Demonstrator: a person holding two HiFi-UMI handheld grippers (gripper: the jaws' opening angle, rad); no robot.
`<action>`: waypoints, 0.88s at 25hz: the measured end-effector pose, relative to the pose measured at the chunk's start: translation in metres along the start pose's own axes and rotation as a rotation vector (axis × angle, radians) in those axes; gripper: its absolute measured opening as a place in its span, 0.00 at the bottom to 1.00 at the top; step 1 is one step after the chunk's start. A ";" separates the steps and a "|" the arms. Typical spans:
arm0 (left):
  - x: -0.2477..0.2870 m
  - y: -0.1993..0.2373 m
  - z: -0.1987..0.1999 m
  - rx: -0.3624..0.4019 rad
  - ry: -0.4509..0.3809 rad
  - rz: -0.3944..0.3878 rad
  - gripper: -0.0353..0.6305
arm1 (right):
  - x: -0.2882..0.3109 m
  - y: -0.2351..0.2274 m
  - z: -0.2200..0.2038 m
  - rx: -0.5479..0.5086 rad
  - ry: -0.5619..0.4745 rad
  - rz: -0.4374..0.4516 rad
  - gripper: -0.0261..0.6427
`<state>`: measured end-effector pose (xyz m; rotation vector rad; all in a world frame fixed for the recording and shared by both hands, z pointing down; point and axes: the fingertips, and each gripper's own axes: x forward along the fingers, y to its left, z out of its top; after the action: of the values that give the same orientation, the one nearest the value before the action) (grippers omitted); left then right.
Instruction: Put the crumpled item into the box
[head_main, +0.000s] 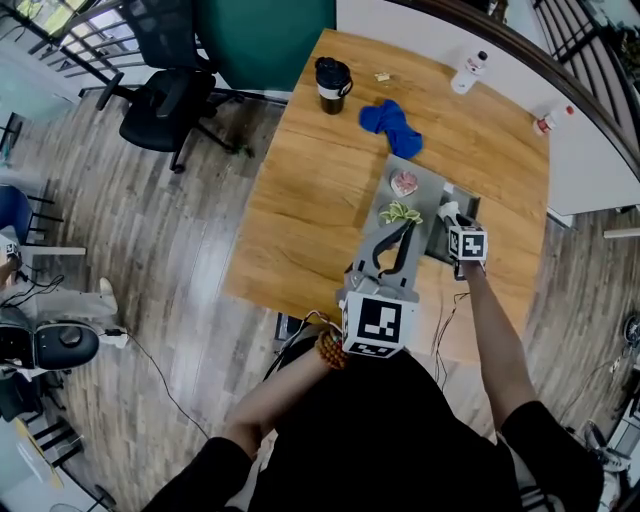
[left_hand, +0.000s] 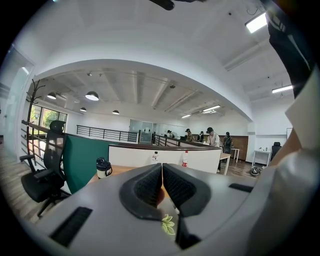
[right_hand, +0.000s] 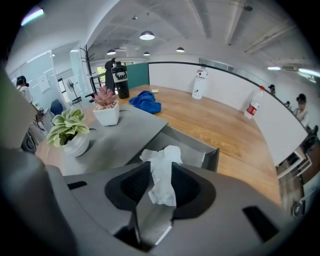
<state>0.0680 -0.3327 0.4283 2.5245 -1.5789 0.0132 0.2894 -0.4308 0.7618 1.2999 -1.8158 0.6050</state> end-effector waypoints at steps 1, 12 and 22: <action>-0.001 0.000 0.001 -0.001 -0.004 0.001 0.09 | -0.002 0.001 0.003 0.001 -0.012 0.006 0.26; -0.011 -0.007 0.011 0.004 -0.040 -0.004 0.09 | -0.060 0.015 0.052 0.004 -0.238 0.042 0.29; -0.019 -0.006 0.015 -0.002 -0.057 0.001 0.09 | -0.144 0.047 0.130 -0.025 -0.500 0.033 0.29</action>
<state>0.0638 -0.3159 0.4111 2.5437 -1.6004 -0.0610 0.2239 -0.4340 0.5738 1.5004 -2.2382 0.2839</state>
